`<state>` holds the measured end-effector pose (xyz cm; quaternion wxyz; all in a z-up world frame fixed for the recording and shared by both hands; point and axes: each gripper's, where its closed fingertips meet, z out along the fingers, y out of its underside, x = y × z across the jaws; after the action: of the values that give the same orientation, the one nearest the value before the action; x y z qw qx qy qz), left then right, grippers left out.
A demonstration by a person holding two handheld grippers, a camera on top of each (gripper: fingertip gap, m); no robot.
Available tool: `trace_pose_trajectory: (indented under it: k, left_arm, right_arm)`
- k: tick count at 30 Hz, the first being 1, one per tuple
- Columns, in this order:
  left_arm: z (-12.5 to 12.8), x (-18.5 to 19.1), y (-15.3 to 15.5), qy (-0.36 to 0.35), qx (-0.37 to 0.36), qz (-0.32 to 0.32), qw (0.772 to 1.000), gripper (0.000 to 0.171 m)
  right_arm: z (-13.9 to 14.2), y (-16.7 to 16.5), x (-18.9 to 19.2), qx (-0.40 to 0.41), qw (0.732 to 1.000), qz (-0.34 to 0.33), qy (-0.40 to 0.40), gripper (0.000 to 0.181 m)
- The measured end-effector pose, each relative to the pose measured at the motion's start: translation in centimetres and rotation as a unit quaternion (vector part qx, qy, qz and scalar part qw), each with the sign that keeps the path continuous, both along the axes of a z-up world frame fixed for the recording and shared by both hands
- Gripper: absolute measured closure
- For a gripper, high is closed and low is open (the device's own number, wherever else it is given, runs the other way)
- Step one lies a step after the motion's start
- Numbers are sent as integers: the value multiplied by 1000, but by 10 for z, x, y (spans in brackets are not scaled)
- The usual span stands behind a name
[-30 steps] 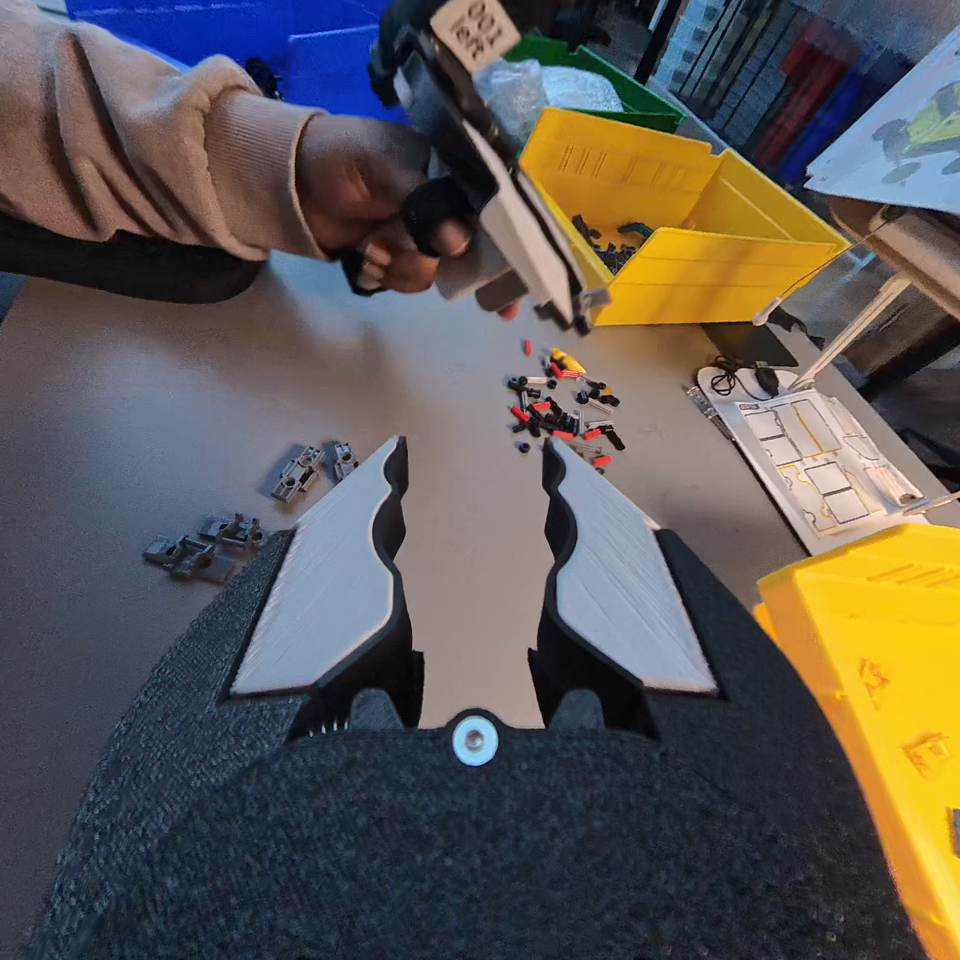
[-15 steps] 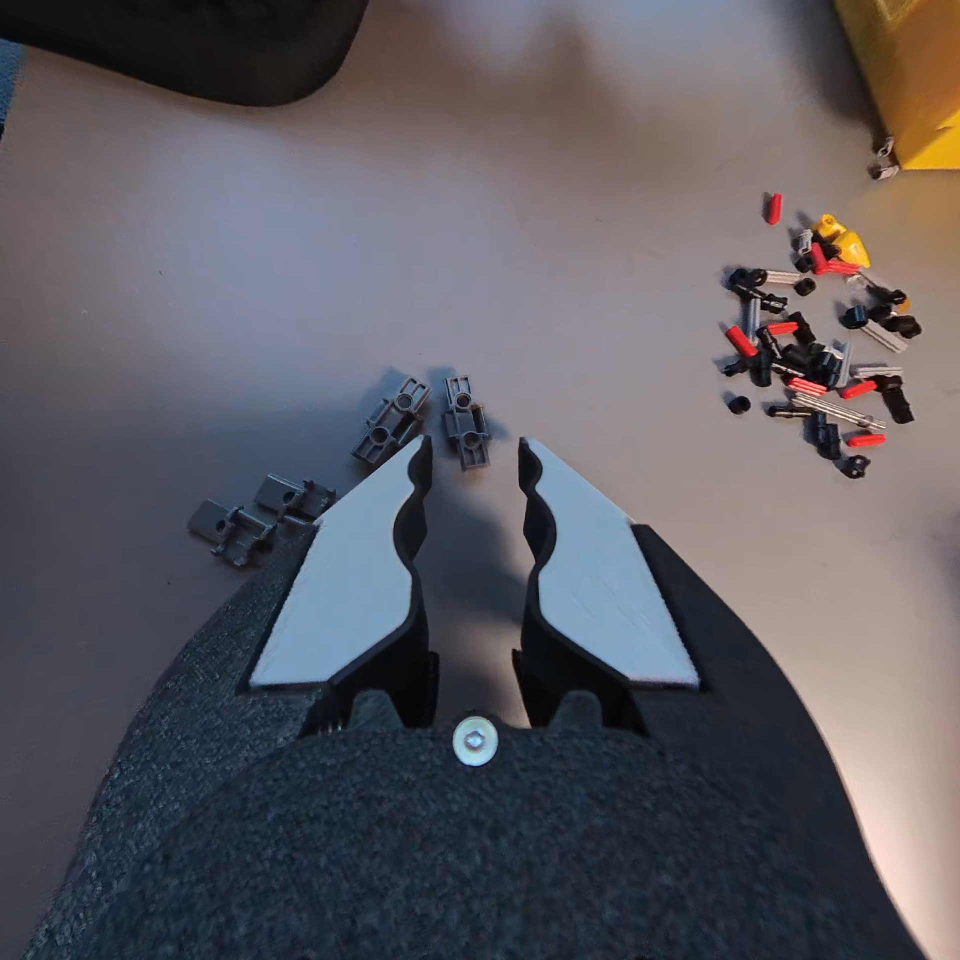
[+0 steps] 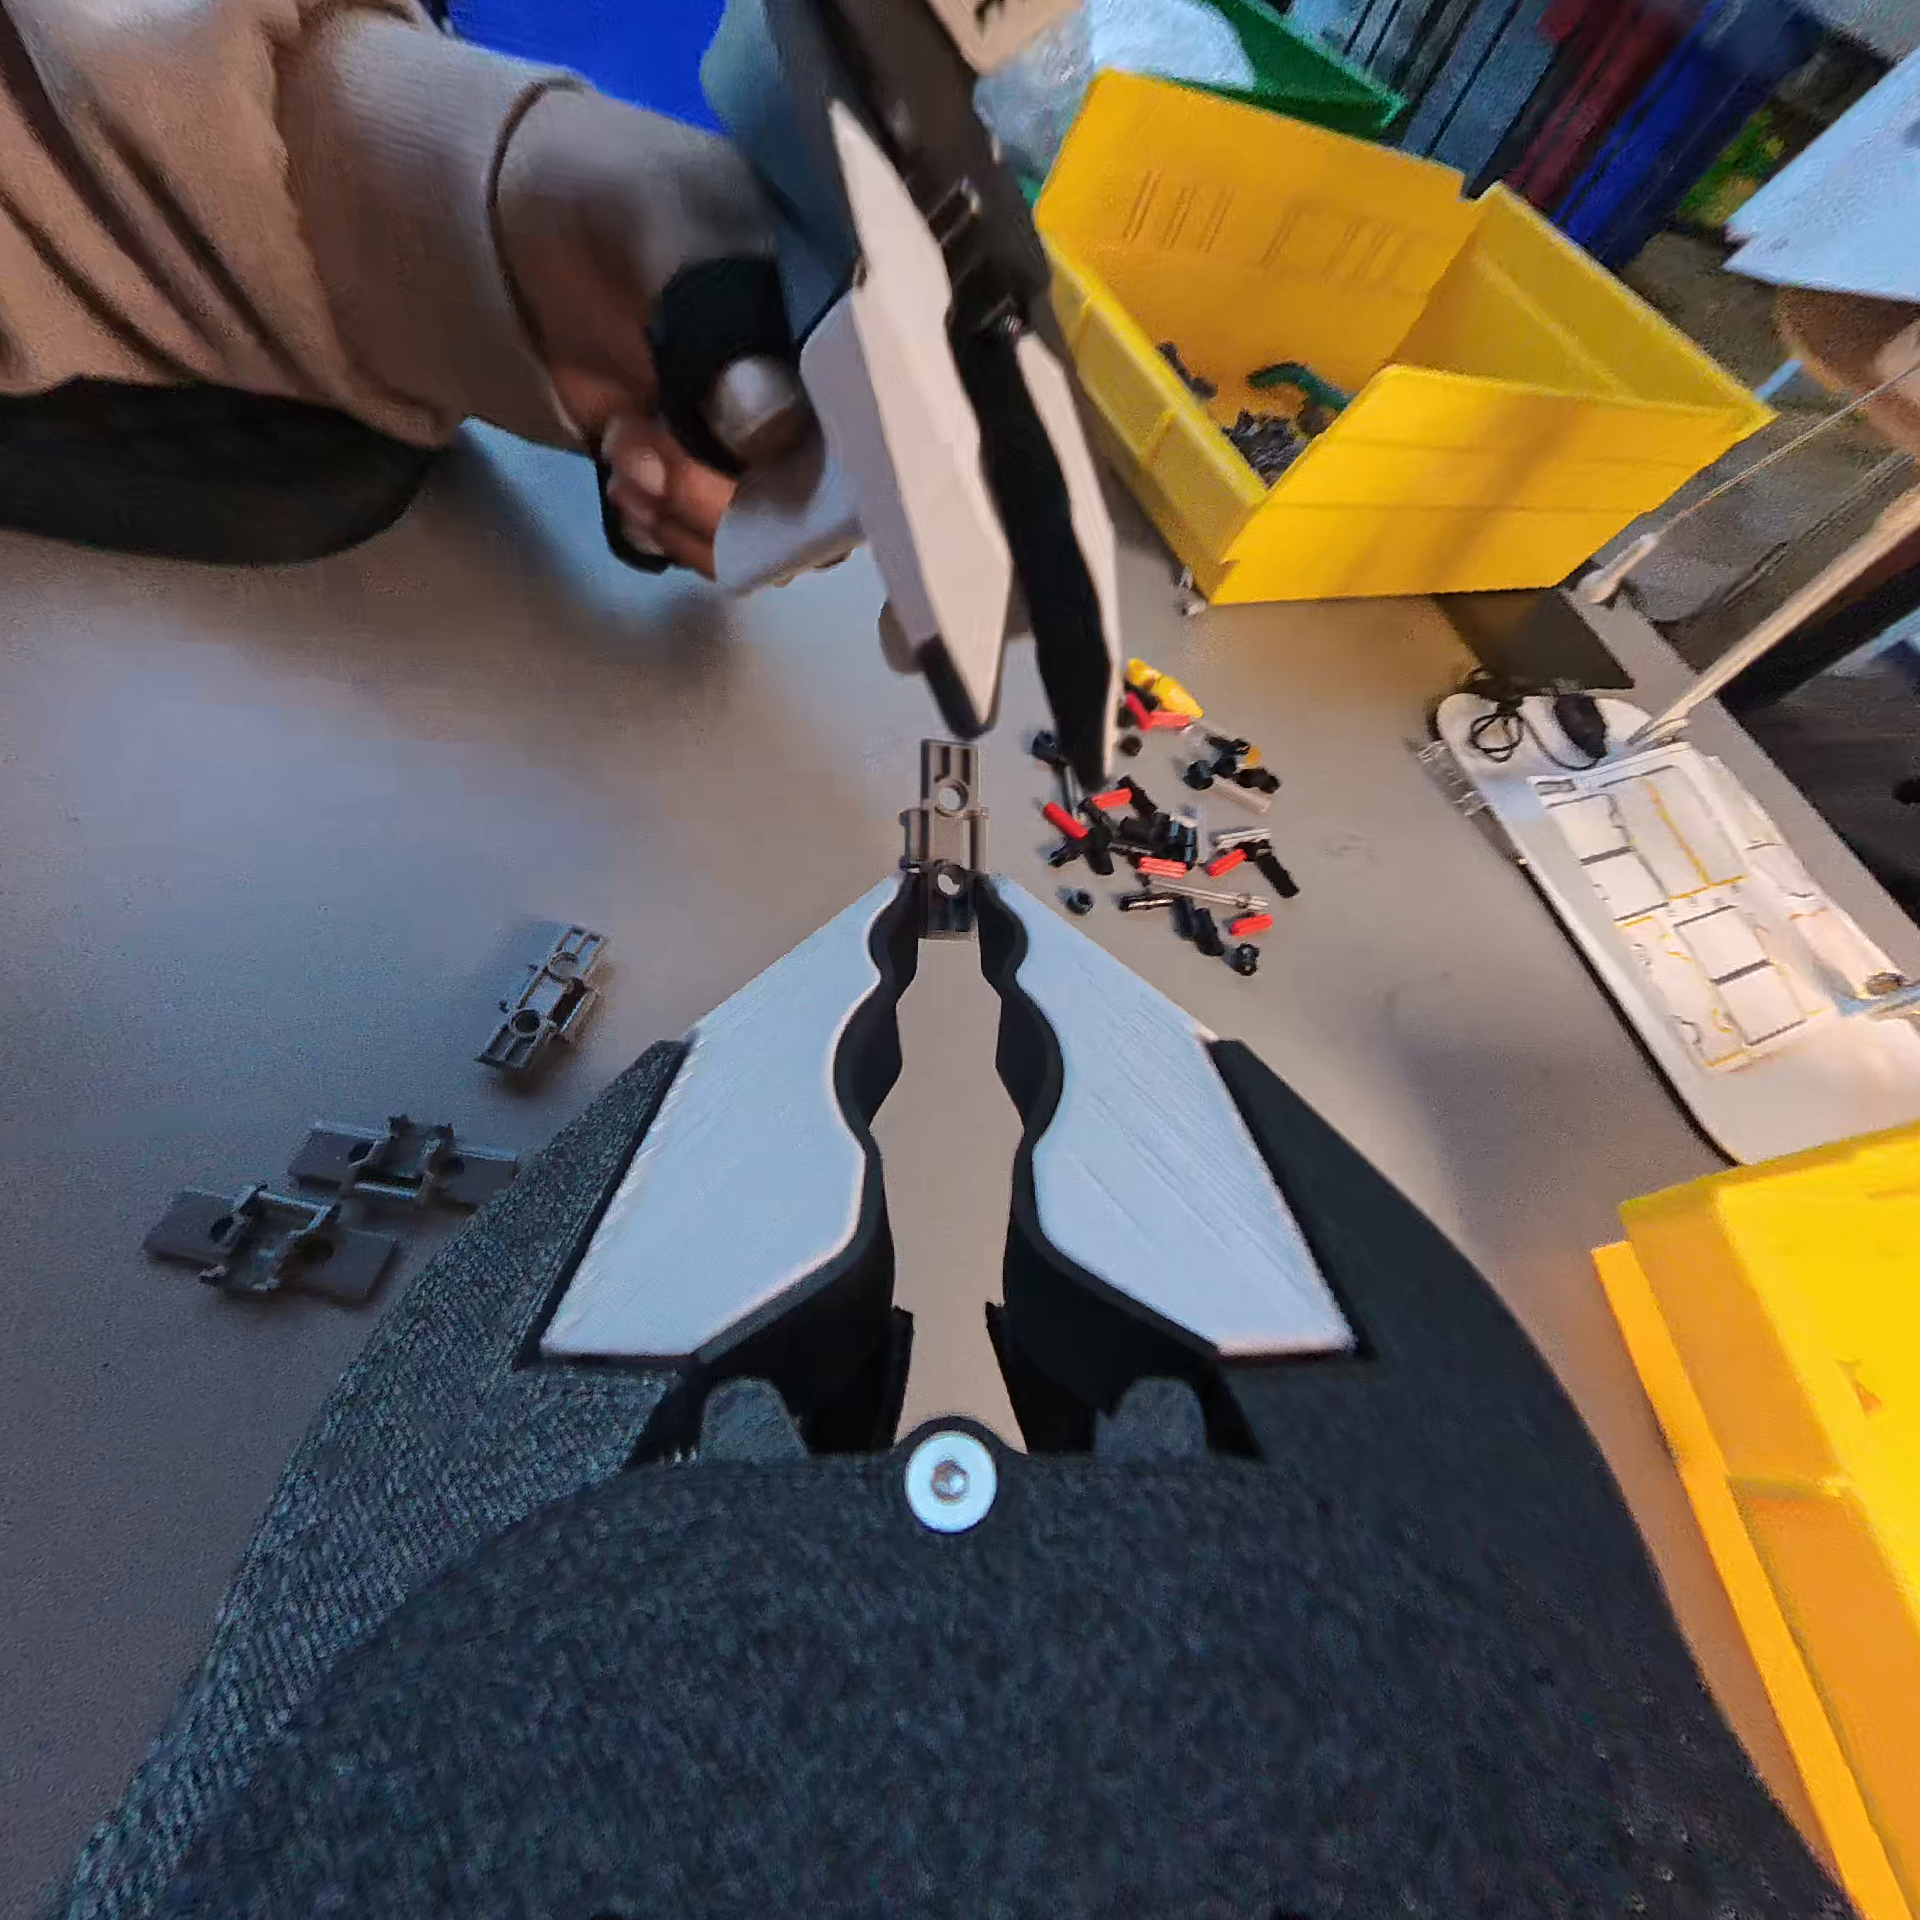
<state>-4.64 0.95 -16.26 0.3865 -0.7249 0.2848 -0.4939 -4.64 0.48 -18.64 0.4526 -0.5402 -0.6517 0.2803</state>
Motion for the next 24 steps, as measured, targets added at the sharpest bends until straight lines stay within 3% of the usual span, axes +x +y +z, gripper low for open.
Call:
trace_pose_trajectory:
  k: [4,11,19,22,24]
  left_arm:
    - [-1,14,-5,10,9,-11,1000,157]
    - [5,11,-6,2,7,-13,1000,158]
    - [1,5,-1,24,26,6,999,163]
    - [7,-16,18,44,57,72,995,163]
    - [18,-59,48,83,103,183,974,163]
  right_arm:
    - [17,-1,2,25,999,2,39,172]
    - [28,-3,2,75,995,1,64,173]
    - [28,3,4,32,996,-14,77,163]
    - [32,9,7,19,996,-25,87,153]
    - [36,14,12,13,995,-33,93,151]
